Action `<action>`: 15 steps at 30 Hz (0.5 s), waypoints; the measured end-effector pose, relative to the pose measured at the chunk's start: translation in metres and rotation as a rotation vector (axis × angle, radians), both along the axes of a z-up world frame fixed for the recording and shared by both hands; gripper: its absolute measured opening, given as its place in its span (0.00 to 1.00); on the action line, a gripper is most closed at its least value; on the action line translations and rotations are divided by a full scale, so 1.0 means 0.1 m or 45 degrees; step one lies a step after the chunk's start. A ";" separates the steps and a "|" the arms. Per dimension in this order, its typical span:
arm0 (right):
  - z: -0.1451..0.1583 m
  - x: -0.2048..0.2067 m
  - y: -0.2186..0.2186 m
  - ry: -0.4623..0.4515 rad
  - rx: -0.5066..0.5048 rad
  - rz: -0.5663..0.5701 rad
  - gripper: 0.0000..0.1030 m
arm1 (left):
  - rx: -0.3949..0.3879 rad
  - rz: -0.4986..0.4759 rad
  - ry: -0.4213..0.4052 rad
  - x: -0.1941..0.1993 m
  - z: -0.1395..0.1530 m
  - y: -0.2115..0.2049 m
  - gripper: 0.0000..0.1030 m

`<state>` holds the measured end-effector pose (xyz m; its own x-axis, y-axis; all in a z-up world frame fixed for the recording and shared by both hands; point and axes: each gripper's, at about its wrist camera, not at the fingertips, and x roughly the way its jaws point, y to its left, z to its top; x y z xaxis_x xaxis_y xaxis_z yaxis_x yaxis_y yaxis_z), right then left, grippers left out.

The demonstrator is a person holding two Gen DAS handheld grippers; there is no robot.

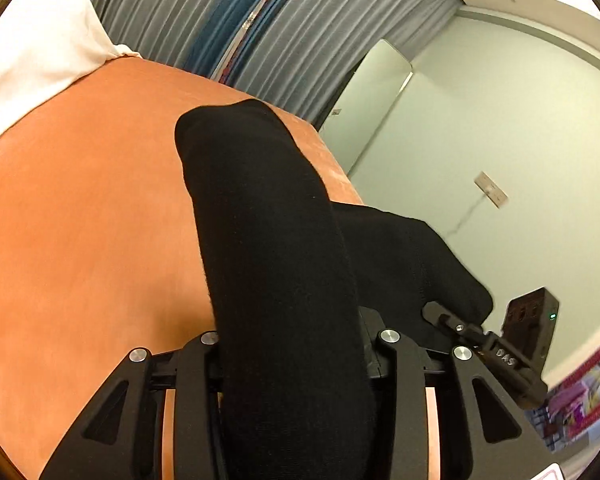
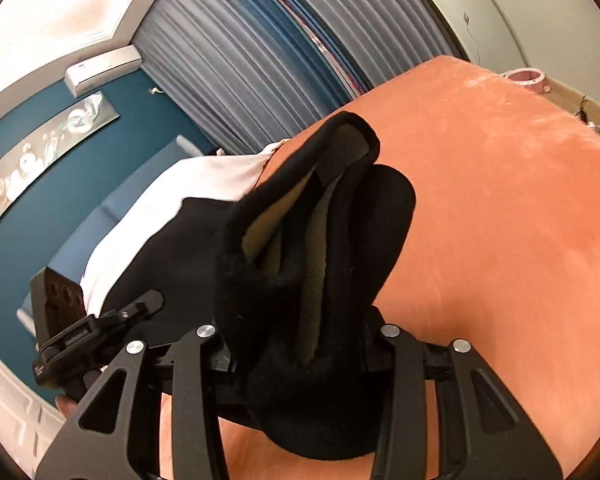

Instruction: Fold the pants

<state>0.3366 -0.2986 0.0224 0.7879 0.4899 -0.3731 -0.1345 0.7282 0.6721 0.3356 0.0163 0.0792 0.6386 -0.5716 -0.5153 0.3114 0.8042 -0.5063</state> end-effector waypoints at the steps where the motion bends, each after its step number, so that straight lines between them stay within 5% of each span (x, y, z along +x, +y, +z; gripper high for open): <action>1: -0.18 0.28 -0.03 0.035 0.041 -0.021 0.47 | -0.015 0.035 0.016 0.23 -0.12 0.02 0.40; 3: -0.59 0.70 -0.12 0.212 0.028 -0.120 0.77 | 0.026 0.091 0.110 0.72 -0.53 0.01 0.54; 5: -1.08 0.83 -0.27 0.383 -0.014 -0.274 0.77 | 0.179 0.232 0.305 1.13 -1.14 0.06 0.53; 7: -1.25 0.65 -0.39 0.319 0.052 -0.287 0.74 | 0.254 0.293 0.382 1.21 -1.47 0.11 0.56; 9: -1.25 0.26 -0.46 0.225 -0.017 -0.345 0.75 | 0.159 0.273 0.265 0.98 -1.43 0.30 0.57; 12: -1.20 -0.19 -0.52 0.140 0.003 -0.329 0.76 | 0.220 0.386 0.097 0.40 -1.17 0.53 0.56; 14: -1.09 -0.44 -0.44 0.115 -0.075 -0.347 0.76 | 0.332 0.439 0.000 -0.01 -1.00 0.55 0.59; 15: -1.03 -0.55 -0.36 0.119 -0.145 -0.364 0.76 | 0.477 0.495 -0.055 -0.27 -0.87 0.50 0.63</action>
<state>0.2818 -0.3349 -0.0806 0.8473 0.2045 -0.4902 0.1449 0.7989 0.5837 0.3089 0.0667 -0.0081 0.7916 -0.0709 -0.6068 -0.0311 0.9873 -0.1559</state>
